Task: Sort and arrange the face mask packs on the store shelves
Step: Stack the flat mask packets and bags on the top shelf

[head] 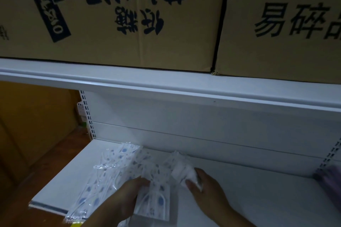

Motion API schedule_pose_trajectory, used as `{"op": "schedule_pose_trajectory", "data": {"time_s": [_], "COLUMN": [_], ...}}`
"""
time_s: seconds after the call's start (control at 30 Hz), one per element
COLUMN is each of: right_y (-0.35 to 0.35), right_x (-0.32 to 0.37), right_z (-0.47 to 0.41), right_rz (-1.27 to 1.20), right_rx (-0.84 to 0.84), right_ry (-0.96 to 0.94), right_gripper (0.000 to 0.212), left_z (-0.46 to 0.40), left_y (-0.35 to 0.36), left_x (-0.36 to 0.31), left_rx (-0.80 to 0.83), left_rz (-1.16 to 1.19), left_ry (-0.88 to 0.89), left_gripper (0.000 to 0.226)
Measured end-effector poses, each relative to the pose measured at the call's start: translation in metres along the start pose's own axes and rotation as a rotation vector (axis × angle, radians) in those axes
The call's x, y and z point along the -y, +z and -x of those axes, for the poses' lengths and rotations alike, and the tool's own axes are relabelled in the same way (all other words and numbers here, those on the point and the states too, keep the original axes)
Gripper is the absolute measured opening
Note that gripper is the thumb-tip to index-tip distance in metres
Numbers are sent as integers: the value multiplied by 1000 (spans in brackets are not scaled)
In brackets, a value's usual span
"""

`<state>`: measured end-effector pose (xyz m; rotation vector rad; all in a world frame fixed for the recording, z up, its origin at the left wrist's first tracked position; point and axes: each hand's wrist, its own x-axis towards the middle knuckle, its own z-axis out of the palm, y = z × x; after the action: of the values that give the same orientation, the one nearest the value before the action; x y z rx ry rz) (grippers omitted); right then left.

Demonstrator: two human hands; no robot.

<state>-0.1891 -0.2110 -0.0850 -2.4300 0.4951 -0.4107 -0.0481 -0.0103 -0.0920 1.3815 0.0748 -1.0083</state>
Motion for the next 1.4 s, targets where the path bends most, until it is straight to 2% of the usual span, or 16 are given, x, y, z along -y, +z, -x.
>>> {"op": "schedule_pose_trajectory", "data": {"time_s": [0.07,0.13,0.2,0.27,0.37,0.47,0.6,0.67,0.77,0.9,1.0,1.07,1.13,1.23,1.33,1.4], "right_y": [5,16,25,35,47,55,65,71,77,67,51,45,44,50,55,57], "right_x": [19,33,45,54,56,41,23,15,11,13,19,30,42,58,66,65], "right_z": [6,9,7,6,1,-24,-45,-46,-43,-39,-32,-24,-14,-3,-1,-2], "right_rz": [-4,117,260,313,249,246,446,499,524,498,212,56,42,176,292,272], "right_rx": [120,316,467,541,450,340,343,360,327,197,62,23,109,391,584,630], "right_ry": [-113,-219,-300,-332,-258,-2,121,150,145,84,26,-41,-186,-361,-405,-371], "right_gripper": [63,76,81,84,105,73,85,91,85,57,41,45,54,70,84,95], "left_z": [8,20,28,32,43,51,62,63,65,65,58,52,50,51,55,58], "left_y": [7,14,15,9,-7,-24,-37,-41,-44,-43,-43,-39,-31,-16,-12,-16], "left_x": [-2,-3,-3,-1,-3,-3,0,2,0,-2,-1,-1,-1,-5,-3,-2], "left_rx": [161,266,285,217,139,3,-94,-125,-133,-155,-186,-184,-185,-58,-54,-104], "left_rz": [143,202,164,101,80,50,63,54,48,62,61,50,97,214,197,153], "left_ry": [-6,19,21,80,91,103,119,110,107,85,83,72,55,45,67,98], "left_gripper": [46,52,45,44,35,30,39,36,37,37,32,31,32,42,34,39]}}
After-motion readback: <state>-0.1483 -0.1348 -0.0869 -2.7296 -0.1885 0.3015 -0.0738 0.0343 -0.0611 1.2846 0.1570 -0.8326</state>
